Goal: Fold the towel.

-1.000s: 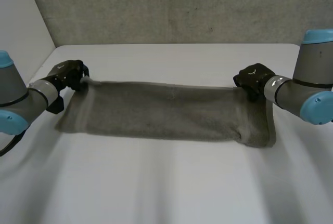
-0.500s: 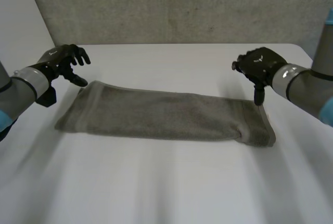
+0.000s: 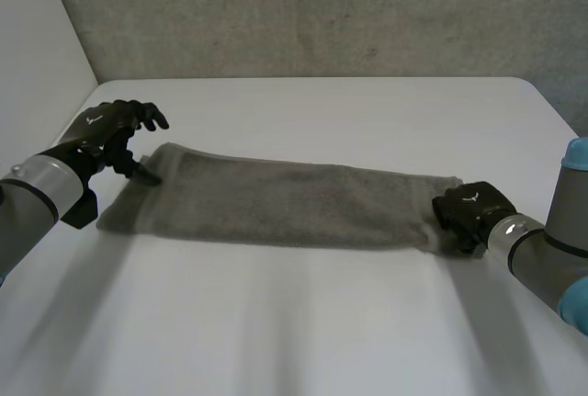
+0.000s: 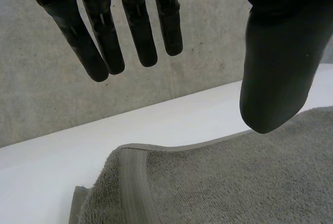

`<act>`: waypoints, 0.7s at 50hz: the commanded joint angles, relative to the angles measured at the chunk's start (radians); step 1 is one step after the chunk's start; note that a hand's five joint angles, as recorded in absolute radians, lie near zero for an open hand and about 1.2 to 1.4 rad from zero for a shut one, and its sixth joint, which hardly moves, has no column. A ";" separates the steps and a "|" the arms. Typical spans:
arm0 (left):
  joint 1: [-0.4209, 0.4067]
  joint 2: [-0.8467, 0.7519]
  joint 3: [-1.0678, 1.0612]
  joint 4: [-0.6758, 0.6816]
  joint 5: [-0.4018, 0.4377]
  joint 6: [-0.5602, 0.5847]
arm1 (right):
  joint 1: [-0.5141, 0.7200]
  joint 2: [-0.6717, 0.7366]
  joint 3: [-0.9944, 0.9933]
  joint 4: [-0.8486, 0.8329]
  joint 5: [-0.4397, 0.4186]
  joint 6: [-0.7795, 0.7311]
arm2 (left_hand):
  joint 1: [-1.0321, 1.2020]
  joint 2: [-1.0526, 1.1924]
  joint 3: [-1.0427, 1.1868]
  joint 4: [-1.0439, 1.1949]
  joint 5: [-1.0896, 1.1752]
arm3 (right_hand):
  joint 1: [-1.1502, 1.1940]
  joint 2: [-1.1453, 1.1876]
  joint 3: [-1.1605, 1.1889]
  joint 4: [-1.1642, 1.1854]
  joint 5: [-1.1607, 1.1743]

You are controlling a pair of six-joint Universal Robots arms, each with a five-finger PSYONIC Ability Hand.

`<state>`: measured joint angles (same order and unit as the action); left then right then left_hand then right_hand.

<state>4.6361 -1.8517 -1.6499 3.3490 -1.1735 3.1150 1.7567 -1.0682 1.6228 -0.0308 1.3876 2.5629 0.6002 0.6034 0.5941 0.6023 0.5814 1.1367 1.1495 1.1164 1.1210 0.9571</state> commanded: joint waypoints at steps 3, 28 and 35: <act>0.001 -0.003 -0.001 0.001 0.000 0.002 | -0.126 0.002 -0.044 0.014 0.038 -0.016 | -0.108 -0.111 -0.102 -0.110 -0.264 | 0.260 0.247 0.280 0.275 0.265; 0.001 0.008 -0.002 0.000 0.000 0.000 | 0.497 -0.002 -0.458 -0.003 0.079 -0.084 | -0.164 -0.167 -0.157 -0.166 -0.319 | 0.260 0.247 0.280 0.275 0.265; 0.000 -0.009 0.001 0.001 -0.003 0.002 | 0.688 0.220 -0.583 -0.015 0.096 -0.122 | -0.187 -0.190 -0.181 -0.189 -0.343 | 0.260 0.247 0.280 0.275 0.265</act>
<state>4.6370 -1.8487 -1.6513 3.3493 -1.1747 3.1159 2.3319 -0.9947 1.1161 -0.0418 1.4744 2.4693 0.5177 0.5197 0.5107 0.5249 0.4974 1.2964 1.2857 1.3323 1.3320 1.1512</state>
